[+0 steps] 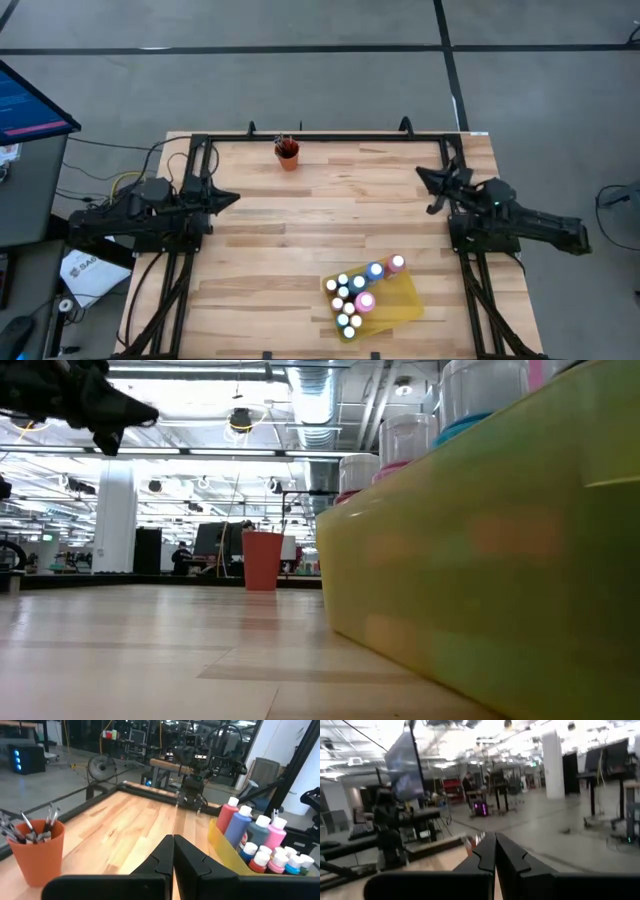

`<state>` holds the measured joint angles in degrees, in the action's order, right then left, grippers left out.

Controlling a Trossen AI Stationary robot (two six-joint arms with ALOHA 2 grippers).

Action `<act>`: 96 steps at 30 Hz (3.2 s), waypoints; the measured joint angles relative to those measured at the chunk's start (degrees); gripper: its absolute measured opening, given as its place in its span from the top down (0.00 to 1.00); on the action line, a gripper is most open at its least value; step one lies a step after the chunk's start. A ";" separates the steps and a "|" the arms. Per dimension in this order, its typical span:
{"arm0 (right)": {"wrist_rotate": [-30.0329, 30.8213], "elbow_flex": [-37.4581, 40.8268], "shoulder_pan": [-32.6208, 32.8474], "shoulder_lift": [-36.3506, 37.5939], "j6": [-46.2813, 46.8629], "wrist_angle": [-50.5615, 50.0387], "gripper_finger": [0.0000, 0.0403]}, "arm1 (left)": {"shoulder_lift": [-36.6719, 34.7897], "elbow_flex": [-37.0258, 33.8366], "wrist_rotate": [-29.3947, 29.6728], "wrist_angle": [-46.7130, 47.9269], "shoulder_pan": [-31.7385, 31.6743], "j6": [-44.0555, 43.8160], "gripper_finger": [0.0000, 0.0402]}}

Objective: Pick & Place Paint Supplies
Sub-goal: Return to Home Position

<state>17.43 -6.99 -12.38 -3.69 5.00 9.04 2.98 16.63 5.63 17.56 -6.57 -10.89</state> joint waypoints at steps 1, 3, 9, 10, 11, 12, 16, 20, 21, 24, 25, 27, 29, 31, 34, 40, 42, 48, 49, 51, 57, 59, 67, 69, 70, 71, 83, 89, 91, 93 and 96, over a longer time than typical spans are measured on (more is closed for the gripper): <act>0.33 1.44 0.03 0.12 0.69 0.44 1.00 | 0.02 -0.70 0.02 -0.32 0.00 -0.39 1.00; 0.63 4.22 -0.01 0.57 2.62 0.87 1.00 | 0.00 -2.37 0.00 -1.92 0.00 -1.38 1.00; 0.52 6.52 0.44 0.59 4.83 0.17 1.00 | 0.00 -7.79 0.04 -6.26 0.00 -1.56 1.00; 0.51 6.52 0.41 0.61 3.94 -0.52 1.00 | 0.00 -8.59 0.02 -6.96 0.00 -1.54 1.00; 0.55 6.52 0.37 0.71 3.05 -1.13 1.00 | 0.00 -9.53 0.04 -7.73 0.00 -1.54 1.00; 0.55 6.52 0.34 0.76 2.77 -1.57 1.00 | 0.00 -10.60 0.05 -8.81 0.00 -1.56 1.00; 0.53 6.52 0.30 0.70 2.71 -1.37 1.00 | 0.00 -13.44 0.05 -13.43 0.00 -1.58 1.00; 0.52 6.52 0.30 0.68 3.66 -1.35 1.00 | 0.16 -15.18 0.46 -16.93 0.00 -1.87 1.00; 0.52 6.52 0.34 0.68 4.65 -1.35 1.00 | 0.15 -15.37 1.19 -17.60 0.00 -1.96 1.00; 0.52 6.54 0.37 0.70 5.83 -1.36 1.00 | 0.13 -15.42 3.45 -18.15 0.00 -1.81 1.00; 0.52 6.54 0.37 0.70 5.83 -1.36 1.00 | 0.16 -15.42 3.65 -18.16 0.00 -1.75 1.00; 0.50 6.54 0.37 0.70 5.94 -1.36 1.00 | 0.15 -15.42 3.63 -18.16 0.00 -1.69 0.99; 0.52 6.54 0.37 0.70 5.98 -1.37 1.00 | 0.15 -15.42 3.66 -18.19 0.00 -1.67 0.99; 0.51 6.55 0.37 0.70 6.01 -1.36 1.00 | 0.15 -15.43 3.68 -18.29 0.00 -1.64 0.99; 0.52 6.56 0.37 0.70 6.01 -1.36 1.00 | 0.15 -15.46 3.88 -18.46 0.00 -1.64 0.99; 0.50 6.56 0.37 0.70 6.01 -1.36 1.00 | 0.15 -15.46 3.87 -18.64 0.00 -1.62 0.99; 0.50 6.56 0.37 0.70 6.01 -1.36 1.00 | 0.15 -15.46 3.86 -18.72 0.00 -1.62 0.99; 0.50 6.58 0.37 0.70 6.03 -1.36 1.00 | 0.15 -15.46 3.82 -18.97 0.00 -1.62 0.99; 0.50 6.58 0.37 0.70 6.03 -1.36 1.00 | 0.15 -15.46 3.82 -18.97 0.00 -1.62 0.99; 0.50 6.58 0.37 0.70 6.03 -1.36 1.00 | 0.16 -15.46 3.80 -18.99 0.00 -1.62 0.99; 0.50 6.58 0.37 0.70 6.03 -1.36 1.00 | 0.15 -15.46 3.78 -18.99 0.00 -1.62 0.99; 0.50 6.58 0.37 0.70 6.03 -1.36 1.00 | 0.15 -15.46 3.76 -19.02 0.00 -1.62 0.99; 0.50 6.61 0.37 0.70 6.03 -1.36 1.00 | 0.15 -15.46 3.58 -19.06 0.00 -1.62 0.99; 0.50 6.61 0.37 0.70 6.03 -1.36 1.00 | 0.16 -15.46 3.58 -19.08 0.00 -1.62 0.99; 0.50 6.61 0.37 0.70 6.03 -1.36 1.00 | 0.15 -15.46 3.58 -19.10 0.00 -1.62 0.99; 0.50 6.61 0.37 0.70 6.03 -1.36 1.00 | 0.15 -15.46 3.58 -19.10 0.00 -1.62 0.99; 0.50 6.61 0.37 0.70 6.03 -1.36 1.00 | 0.15 -15.46 3.84 -19.17 0.00 -1.61 0.99; 0.50 6.63 0.37 0.70 6.03 -1.36 1.00 | 0.15 -15.46 3.85 -19.17 0.00 -1.62 0.99; 0.49 6.63 0.37 0.70 6.03 -1.36 1.00 | 0.15 -15.46 3.85 -19.17 0.00 -1.60 0.99; 0.50 6.63 0.37 0.70 6.05 -1.36 1.00 | 0.15 -15.46 3.85 -19.17 0.00 -1.61 0.99; 0.48 6.63 0.37 0.70 6.03 -1.38 1.00 | 0.15 -15.46 3.82 -19.17 0.00 -1.62 0.99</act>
<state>17.91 -0.36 -12.01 -2.98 11.03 7.67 3.14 1.17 9.45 -1.61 -6.57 -12.51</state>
